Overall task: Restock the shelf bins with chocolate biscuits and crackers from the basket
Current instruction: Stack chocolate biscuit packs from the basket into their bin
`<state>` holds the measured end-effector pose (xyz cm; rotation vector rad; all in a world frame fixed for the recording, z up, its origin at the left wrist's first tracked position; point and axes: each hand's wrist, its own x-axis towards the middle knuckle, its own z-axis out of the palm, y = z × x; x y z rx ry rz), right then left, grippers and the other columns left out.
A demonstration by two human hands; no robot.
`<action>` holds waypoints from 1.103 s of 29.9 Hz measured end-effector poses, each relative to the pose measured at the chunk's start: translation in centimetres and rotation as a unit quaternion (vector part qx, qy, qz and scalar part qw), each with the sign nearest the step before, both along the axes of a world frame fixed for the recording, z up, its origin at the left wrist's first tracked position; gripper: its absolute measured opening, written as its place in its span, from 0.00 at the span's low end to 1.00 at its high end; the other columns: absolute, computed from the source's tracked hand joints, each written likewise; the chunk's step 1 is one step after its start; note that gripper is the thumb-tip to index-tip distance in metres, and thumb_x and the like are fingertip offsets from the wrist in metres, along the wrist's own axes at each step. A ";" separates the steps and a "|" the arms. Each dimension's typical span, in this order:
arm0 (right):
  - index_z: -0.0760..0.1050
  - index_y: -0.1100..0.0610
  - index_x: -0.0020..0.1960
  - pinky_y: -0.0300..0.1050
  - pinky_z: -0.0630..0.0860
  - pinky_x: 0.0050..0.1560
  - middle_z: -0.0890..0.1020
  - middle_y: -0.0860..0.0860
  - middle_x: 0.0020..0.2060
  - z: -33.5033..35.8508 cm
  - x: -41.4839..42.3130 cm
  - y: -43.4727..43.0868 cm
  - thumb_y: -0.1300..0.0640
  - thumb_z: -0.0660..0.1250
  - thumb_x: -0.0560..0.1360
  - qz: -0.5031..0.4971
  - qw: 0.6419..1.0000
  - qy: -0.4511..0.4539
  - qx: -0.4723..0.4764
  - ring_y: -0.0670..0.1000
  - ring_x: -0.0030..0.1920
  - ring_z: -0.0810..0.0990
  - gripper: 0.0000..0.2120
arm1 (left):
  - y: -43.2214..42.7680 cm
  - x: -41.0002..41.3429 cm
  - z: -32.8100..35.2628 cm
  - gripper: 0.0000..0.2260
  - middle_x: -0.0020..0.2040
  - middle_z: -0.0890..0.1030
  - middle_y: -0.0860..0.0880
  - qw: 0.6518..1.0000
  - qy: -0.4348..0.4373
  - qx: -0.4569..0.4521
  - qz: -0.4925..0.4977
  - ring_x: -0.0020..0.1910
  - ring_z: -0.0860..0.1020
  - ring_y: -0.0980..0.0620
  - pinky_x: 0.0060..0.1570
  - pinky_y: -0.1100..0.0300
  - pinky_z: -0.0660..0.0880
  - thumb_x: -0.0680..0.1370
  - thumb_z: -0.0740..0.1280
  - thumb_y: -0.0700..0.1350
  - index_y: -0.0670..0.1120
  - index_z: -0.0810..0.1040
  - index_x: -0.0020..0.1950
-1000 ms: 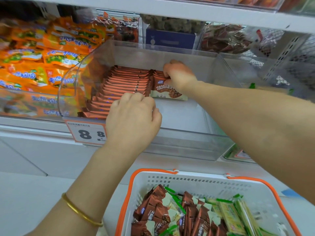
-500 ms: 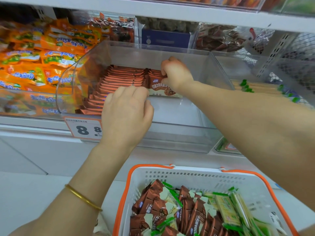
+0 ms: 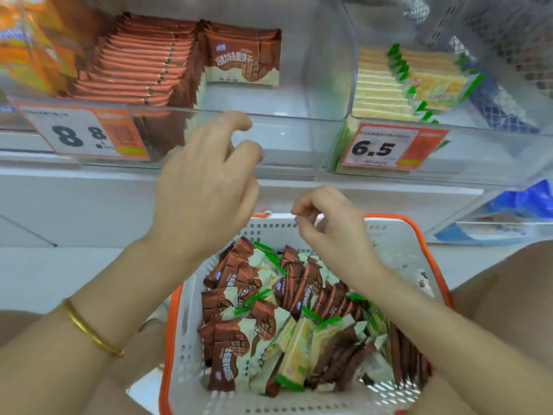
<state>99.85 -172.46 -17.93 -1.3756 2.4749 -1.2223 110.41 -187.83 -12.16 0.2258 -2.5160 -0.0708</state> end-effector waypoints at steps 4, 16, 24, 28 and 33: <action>0.72 0.56 0.64 0.49 0.73 0.59 0.76 0.53 0.58 -9.8 -4.7 1.6 0.62 0.64 0.75 0.060 0.928 0.028 0.368 0.55 0.61 0.74 0.18 | 2.2 -0.5 -2.8 0.09 0.57 0.77 0.39 0.995 -0.076 -0.019 -0.068 0.46 0.77 0.40 0.30 0.52 0.73 0.70 0.61 0.37 0.38 0.78 0.46; 0.77 0.54 0.55 0.44 0.72 0.50 0.73 0.52 0.54 -13.5 -6.0 3.3 0.54 0.69 0.75 0.147 0.857 0.013 0.494 0.53 0.55 0.75 0.10 | 2.8 -1.8 -8.0 0.14 0.61 0.72 0.50 0.930 -0.356 0.031 -0.085 0.62 0.70 0.50 0.54 0.51 0.74 0.80 0.57 0.46 0.48 0.74 0.63; 0.79 0.58 0.49 0.33 0.70 0.39 0.76 0.45 0.38 -2.5 -7.6 1.8 0.59 0.68 0.75 0.115 0.942 -0.121 0.290 0.42 0.38 0.74 0.04 | 1.1 -2.1 -6.8 0.22 0.69 0.71 0.49 0.884 -0.426 0.185 -0.061 0.66 0.70 0.50 0.63 0.55 0.69 0.79 0.63 0.54 0.49 0.67 0.71; 0.77 0.57 0.46 0.37 0.73 0.37 0.78 0.49 0.36 0.3 -6.2 1.7 0.62 0.67 0.76 0.083 0.944 -0.269 0.175 0.45 0.35 0.75 0.02 | -0.8 -1.8 -4.1 0.15 0.56 0.79 0.50 0.875 -0.388 0.283 -0.056 0.55 0.77 0.51 0.52 0.58 0.72 0.77 0.67 0.50 0.48 0.75 0.62; 0.77 0.55 0.49 0.38 0.78 0.37 0.82 0.51 0.41 3.9 -4.1 0.5 0.62 0.69 0.74 0.103 0.925 -0.341 0.134 0.47 0.39 0.81 0.05 | -2.3 -0.6 0.3 0.02 0.38 0.81 0.49 0.855 -0.307 0.411 -0.074 0.32 0.77 0.58 0.38 0.61 0.75 0.75 0.70 0.42 0.45 0.79 0.47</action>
